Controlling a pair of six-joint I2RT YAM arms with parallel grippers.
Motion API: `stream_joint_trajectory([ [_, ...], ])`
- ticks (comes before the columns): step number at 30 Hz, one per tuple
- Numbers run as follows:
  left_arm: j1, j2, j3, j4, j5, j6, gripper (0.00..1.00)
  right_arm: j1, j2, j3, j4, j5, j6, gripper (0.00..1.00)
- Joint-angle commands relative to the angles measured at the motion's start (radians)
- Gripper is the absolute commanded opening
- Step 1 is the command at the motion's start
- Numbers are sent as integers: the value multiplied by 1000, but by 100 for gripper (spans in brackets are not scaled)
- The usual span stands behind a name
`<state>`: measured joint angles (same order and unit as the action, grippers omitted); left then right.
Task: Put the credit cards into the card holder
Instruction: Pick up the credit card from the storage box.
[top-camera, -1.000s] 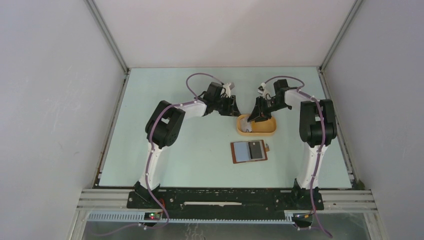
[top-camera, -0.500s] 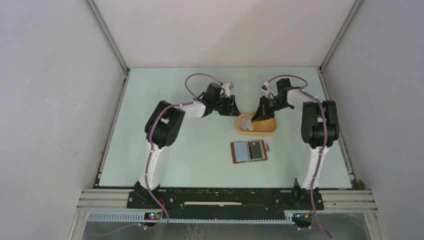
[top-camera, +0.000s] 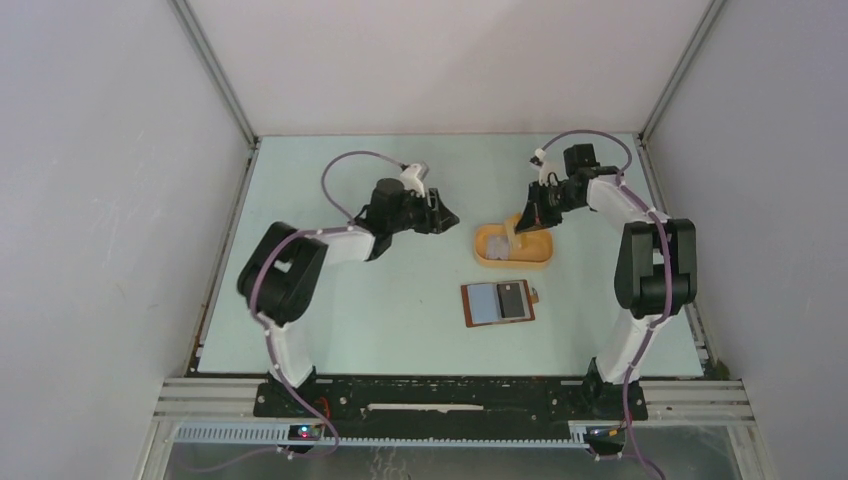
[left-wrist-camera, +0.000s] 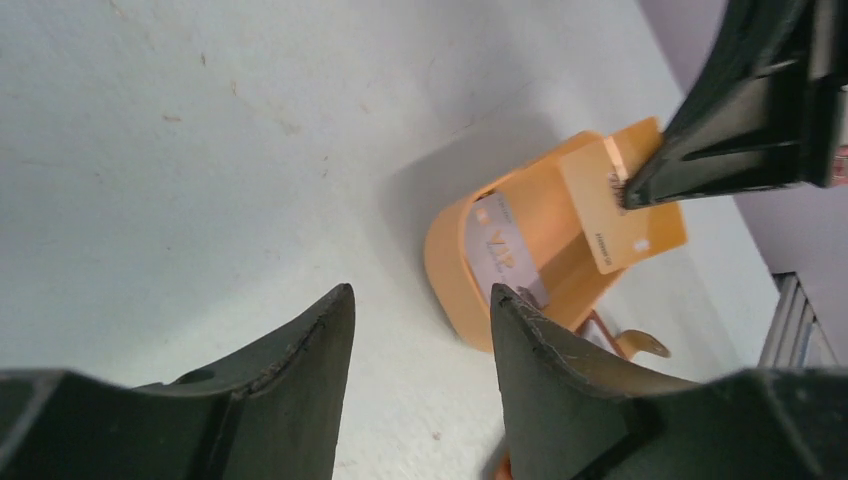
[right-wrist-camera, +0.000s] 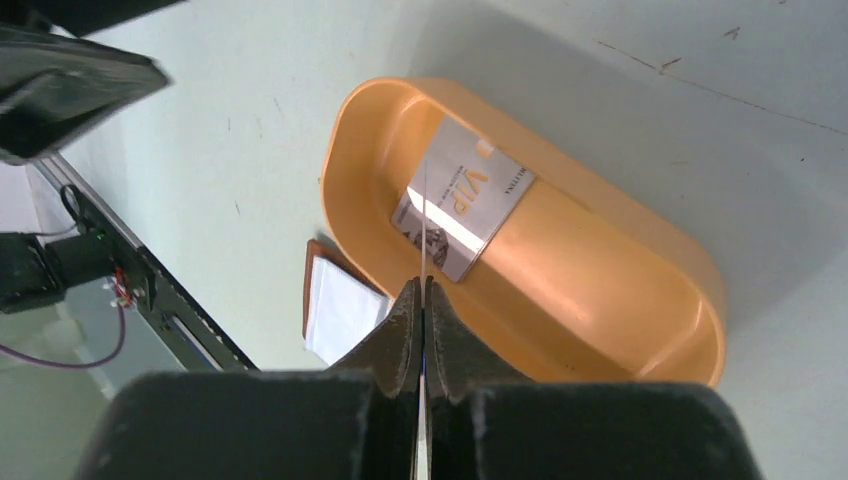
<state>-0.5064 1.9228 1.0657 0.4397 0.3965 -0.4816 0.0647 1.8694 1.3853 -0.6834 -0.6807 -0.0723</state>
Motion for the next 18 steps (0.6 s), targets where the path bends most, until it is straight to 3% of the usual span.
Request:
stream_joint_trajectory([
  [1, -3, -222, -190, 248, -52, -27, 59, -6, -119, -18, -59, -35, -139, 0],
  [9, -106, -502, -496, 491, -28, -153, 68, -3, -360, -121, -99, -263, -286, 0],
  [14, -229, -569, -598, 698, -30, -222, 74, 2, -496, -177, -150, -506, -396, 0],
  [18, -331, -568, -658, 882, -88, -155, 77, 42, -586, -244, -74, -602, -354, 0],
])
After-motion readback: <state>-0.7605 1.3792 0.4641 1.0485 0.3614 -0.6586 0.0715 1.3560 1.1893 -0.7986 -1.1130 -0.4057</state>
